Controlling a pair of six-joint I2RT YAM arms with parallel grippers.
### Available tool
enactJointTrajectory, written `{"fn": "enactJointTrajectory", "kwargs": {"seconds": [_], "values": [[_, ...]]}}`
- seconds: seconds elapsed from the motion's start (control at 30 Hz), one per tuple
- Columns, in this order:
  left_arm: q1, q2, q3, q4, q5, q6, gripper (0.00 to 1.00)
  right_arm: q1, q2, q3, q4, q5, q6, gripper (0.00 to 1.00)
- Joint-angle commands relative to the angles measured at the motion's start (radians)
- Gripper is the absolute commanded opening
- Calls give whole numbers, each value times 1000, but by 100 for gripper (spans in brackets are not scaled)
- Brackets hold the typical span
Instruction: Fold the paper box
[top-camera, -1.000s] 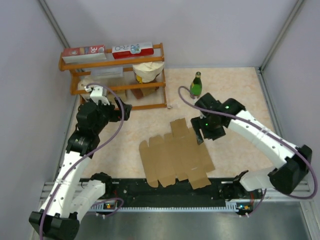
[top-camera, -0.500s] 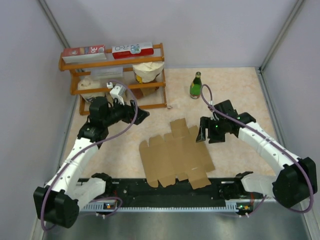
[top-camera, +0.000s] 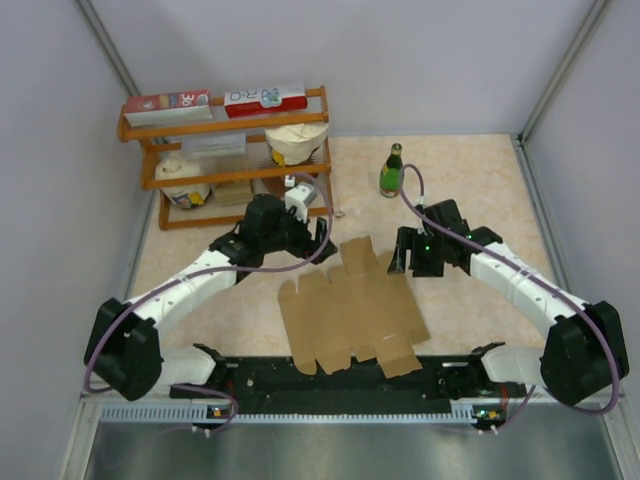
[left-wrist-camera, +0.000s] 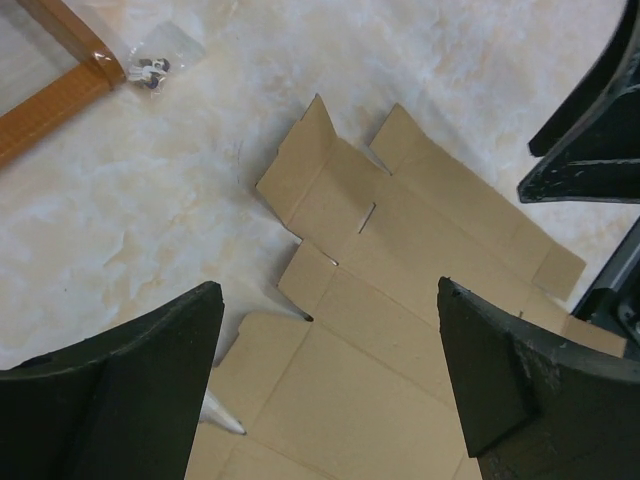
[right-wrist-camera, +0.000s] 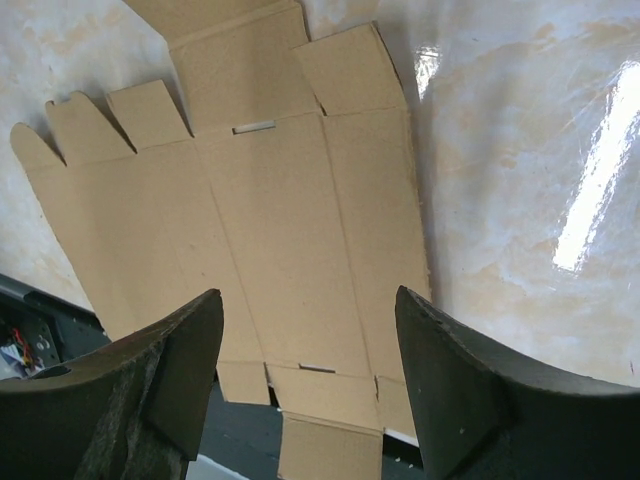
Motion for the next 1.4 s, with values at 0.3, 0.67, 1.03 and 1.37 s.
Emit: {"fn": "enactJointTrajectory", "kwargs": {"seconds": [0.3,0.67,1.03,1.37], "values": [[-26,475,357,79,152,327,95,-72,-123,-86,45,-22,-21,69],[-26,758,592,-73,240,435,86,-114,-186,-78,25,-98,-62,69],[-41,835,619,-142,284,474,78,-123,-182,-81,28,-124,-80,69],[-52,864,632,-143,324,467,55,-121,-193,-92,26,-126,-83,68]]}}
